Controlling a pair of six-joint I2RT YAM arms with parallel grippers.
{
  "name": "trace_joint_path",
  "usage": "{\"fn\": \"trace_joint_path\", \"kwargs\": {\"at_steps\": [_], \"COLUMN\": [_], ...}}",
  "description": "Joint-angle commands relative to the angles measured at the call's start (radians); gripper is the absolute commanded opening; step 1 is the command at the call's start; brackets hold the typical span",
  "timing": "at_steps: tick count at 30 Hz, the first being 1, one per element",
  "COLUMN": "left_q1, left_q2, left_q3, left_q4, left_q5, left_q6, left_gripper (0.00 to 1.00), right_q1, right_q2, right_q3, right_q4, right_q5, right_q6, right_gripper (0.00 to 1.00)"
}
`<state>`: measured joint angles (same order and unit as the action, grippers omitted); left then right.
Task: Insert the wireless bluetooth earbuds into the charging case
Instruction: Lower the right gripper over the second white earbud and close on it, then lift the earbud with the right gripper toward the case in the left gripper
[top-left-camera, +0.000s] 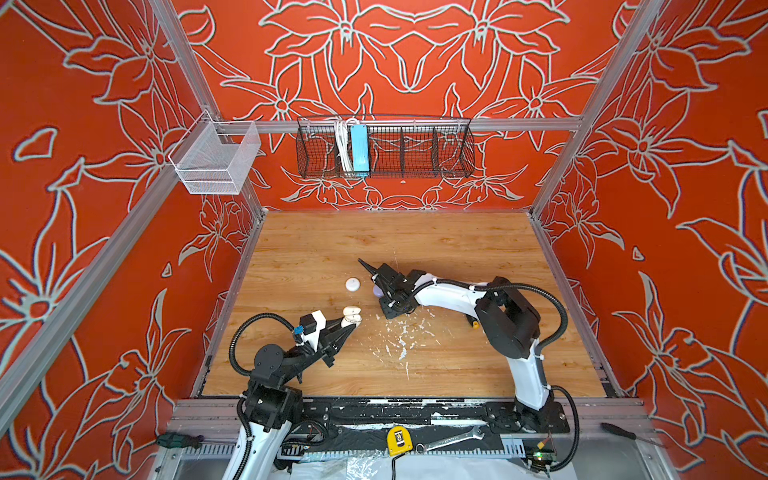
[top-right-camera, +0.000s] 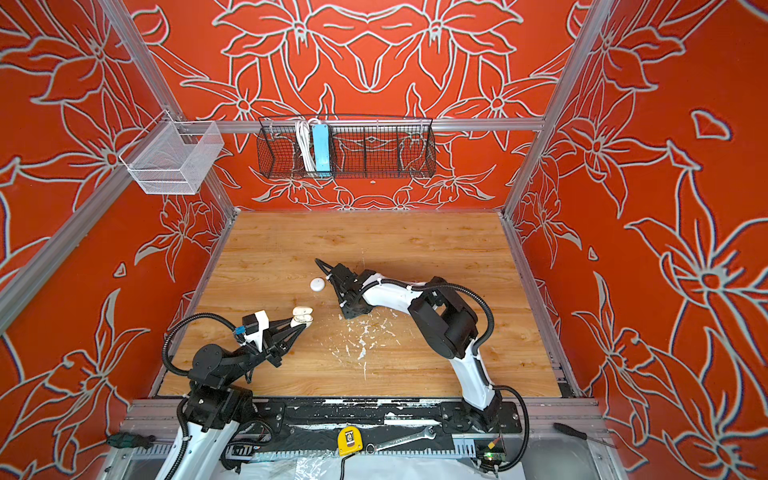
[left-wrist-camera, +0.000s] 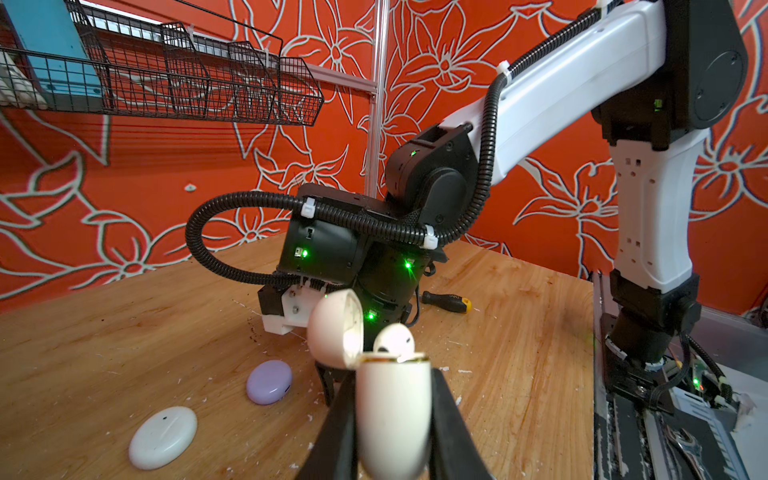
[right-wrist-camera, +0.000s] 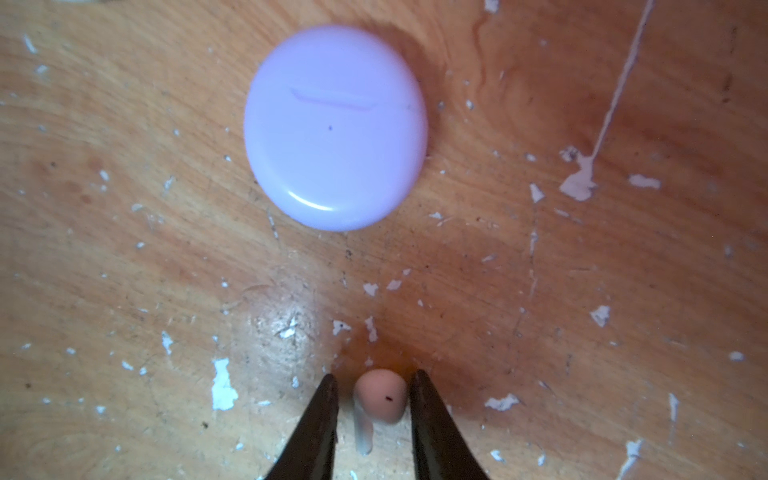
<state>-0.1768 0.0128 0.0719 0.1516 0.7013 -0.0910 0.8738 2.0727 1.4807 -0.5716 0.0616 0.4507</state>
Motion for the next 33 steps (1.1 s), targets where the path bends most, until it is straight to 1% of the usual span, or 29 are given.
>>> {"fn": "trace_joint_path", "kwargs": {"at_steps": [1,8,11,16,22,25,27,30,33], "left_q1": [-0.004,-0.004,-0.004,-0.004,-0.004,-0.004,-0.004,-0.004,-0.004], "left_q2": [-0.013,-0.013,-0.013,-0.013,-0.012,-0.009,0.002,0.039,0.100], "left_q3": [0.022,0.022,0.020,0.014,0.012,0.002,-0.014,-0.036,-0.041], "left_q4": [0.045,0.049,0.049,0.071,0.113,0.172,0.238,0.354,0.467], "left_q5": [0.015,0.017,0.020,0.023,0.009,-0.036,-0.083,-0.147,-0.165], "left_q6": [-0.008,-0.010,-0.012,-0.023,-0.032,-0.040,-0.046,-0.052,-0.040], "left_gripper": [0.00,0.00,0.00,0.00,0.00,0.00,0.00,0.00,0.00], "right_q1": [0.007,0.015,0.020,0.021,0.034,0.057,0.090,0.157,0.252], "right_q2": [0.044,0.050,0.046,-0.033,-0.230,-0.381,-0.507,-0.646,-0.735], "right_q3": [0.023,0.031,0.029,-0.040,-0.171,-0.271,-0.358,-0.451,-0.508], "right_q4": [-0.011,-0.013,-0.010,0.058,0.197,0.331,0.449,0.636,0.800], "right_q5": [-0.029,-0.031,-0.021,0.006,0.058,0.104,0.150,0.192,0.292], "right_q6": [0.014,0.016,0.021,0.051,0.099,0.118,0.126,0.110,0.073], "right_gripper": [0.31,0.26,0.22,0.19,0.18,0.17,0.16,0.16,0.16]}}
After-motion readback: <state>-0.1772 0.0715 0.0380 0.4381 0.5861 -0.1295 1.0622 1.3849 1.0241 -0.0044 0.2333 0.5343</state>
